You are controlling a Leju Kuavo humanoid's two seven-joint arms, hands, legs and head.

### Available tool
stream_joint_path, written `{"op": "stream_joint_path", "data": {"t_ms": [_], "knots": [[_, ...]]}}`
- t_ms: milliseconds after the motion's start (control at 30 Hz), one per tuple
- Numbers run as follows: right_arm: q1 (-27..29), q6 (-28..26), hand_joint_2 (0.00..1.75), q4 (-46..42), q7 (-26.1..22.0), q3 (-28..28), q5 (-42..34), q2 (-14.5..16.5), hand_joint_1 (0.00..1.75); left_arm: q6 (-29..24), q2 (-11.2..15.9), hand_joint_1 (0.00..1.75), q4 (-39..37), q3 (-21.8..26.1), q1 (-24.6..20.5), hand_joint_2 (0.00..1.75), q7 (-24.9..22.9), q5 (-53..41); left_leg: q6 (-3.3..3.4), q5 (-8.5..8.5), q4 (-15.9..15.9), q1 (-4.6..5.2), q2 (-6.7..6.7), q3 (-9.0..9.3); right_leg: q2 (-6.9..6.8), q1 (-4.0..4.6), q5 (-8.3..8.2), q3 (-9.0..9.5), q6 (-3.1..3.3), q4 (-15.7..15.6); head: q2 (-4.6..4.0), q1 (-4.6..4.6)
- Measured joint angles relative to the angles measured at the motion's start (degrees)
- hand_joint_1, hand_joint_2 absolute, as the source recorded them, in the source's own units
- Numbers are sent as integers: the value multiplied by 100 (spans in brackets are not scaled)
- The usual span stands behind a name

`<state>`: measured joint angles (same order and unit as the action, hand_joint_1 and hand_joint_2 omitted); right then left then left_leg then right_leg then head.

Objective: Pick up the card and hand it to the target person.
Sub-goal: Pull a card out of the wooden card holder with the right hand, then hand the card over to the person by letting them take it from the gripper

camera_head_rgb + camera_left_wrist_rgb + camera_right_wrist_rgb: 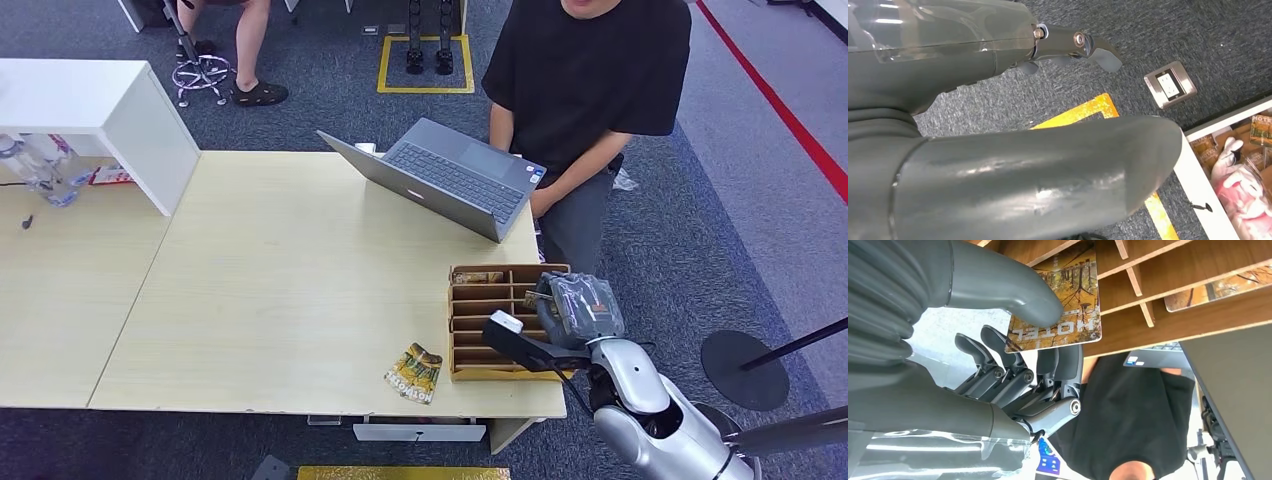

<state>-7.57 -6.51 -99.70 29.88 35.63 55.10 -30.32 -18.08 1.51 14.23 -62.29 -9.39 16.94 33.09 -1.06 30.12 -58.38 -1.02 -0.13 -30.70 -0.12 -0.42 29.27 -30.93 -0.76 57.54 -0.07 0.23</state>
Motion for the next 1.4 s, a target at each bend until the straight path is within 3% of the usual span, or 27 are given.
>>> {"op": "stream_joint_path", "data": {"t_ms": [533, 1033, 1200, 1400], "knots": [[13, 71, 175, -247, 47, -10, 39, -24, 165, -2, 0, 0, 0, 1, 6, 0, 5, -7, 0, 0, 0, 0, 0, 0, 0, 0, 0, 0, 0, 0, 0, 0], [-55, 287, 175, -1080, 243, -321, 128, -300, 159, -4, 1, 0, 0, 2, 19, 0, 12, -7, 0, 0, 0, 0, -2, 0, 0, 0, 0, 0, 0, 0, 0, 0], [-169, 296, 175, -1298, 260, -490, 169, -416, 143, -4, 2, 0, 0, 2, 19, 0, 11, -15, 0, 0, -1, 0, -1, 0, 0, 0, 0, 0, 0, 0, 0, 0], [-374, 311, 175, -1401, 254, -761, 137, -547, 150, 5, 0, 0, 0, 2, 16, 0, -5, -59, 0, 0, -2, 0, -2, 0, 0, -1, 0, 0, 0, 0, 0, 0]]}}
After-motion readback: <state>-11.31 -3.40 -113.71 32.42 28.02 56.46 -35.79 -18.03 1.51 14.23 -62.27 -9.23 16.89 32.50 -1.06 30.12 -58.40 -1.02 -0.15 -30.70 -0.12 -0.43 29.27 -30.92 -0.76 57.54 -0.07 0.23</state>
